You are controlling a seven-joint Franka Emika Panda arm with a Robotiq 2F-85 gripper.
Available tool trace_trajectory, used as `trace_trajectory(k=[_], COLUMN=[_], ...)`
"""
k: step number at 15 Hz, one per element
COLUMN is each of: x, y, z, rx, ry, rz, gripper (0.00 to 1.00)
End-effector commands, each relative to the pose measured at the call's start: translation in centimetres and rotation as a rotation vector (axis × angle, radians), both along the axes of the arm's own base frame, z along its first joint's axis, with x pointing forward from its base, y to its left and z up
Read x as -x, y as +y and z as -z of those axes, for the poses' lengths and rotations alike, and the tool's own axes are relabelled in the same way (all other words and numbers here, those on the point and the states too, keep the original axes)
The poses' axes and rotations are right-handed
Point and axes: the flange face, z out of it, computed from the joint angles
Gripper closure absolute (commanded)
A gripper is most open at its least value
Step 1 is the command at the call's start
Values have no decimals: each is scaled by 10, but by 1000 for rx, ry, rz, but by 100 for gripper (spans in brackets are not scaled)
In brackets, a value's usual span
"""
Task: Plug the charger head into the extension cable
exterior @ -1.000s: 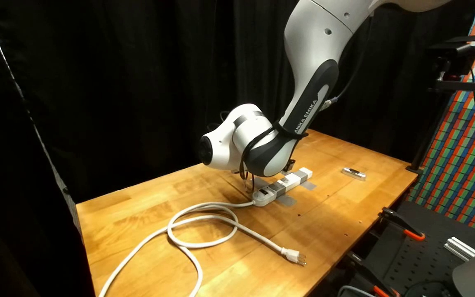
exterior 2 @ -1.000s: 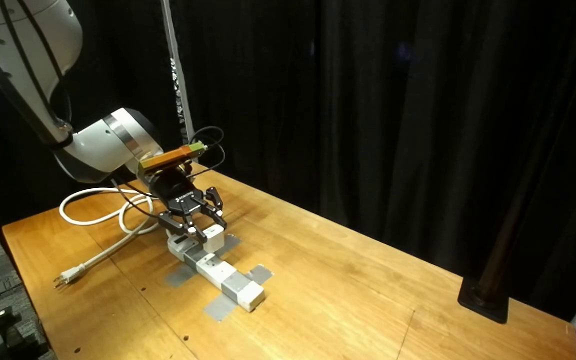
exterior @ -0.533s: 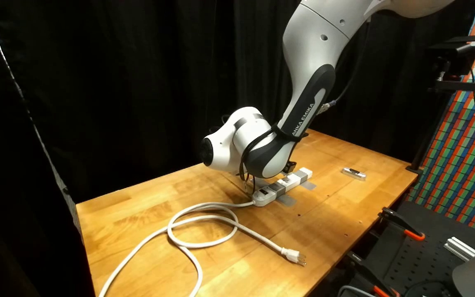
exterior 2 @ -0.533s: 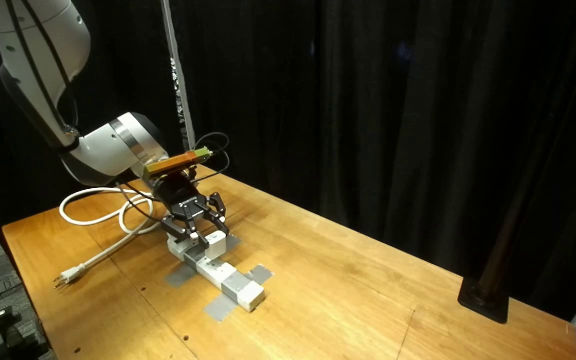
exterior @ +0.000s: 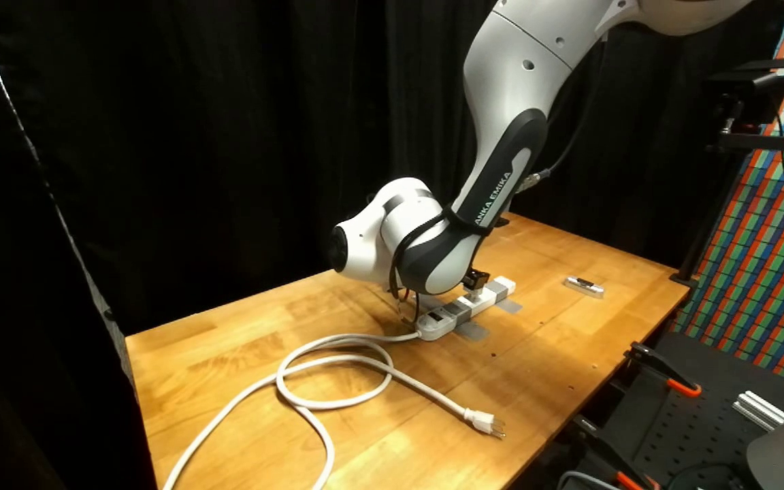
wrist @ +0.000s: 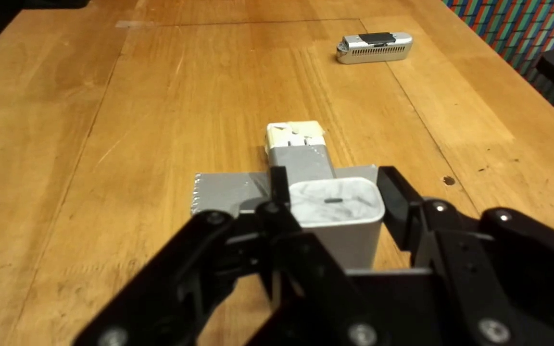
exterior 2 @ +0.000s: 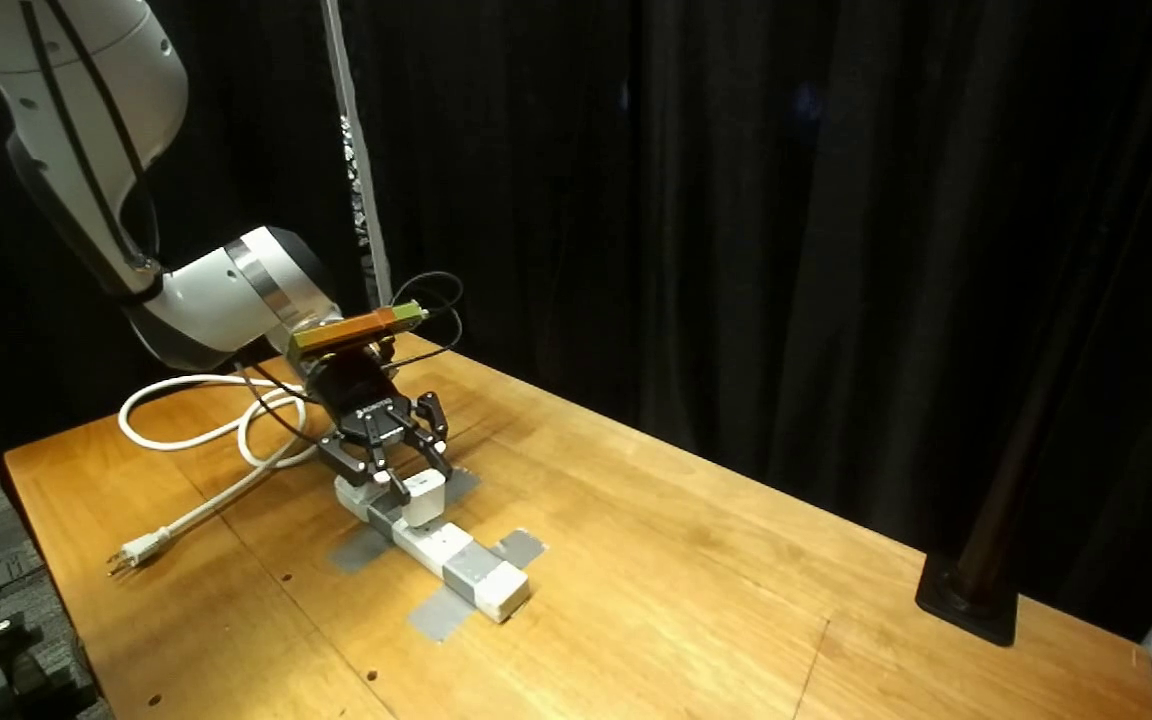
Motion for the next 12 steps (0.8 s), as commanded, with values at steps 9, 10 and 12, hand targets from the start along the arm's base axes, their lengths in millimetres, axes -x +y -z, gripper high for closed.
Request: trace_trajectory(k=[9, 10, 12], x=[-2, -2, -2], y=[5, 4, 2], z=[2, 3, 4], rx=[-19, -21, -29], ry=[4, 7, 17], rz=[10, 14, 20], gripper=[77, 77, 77])
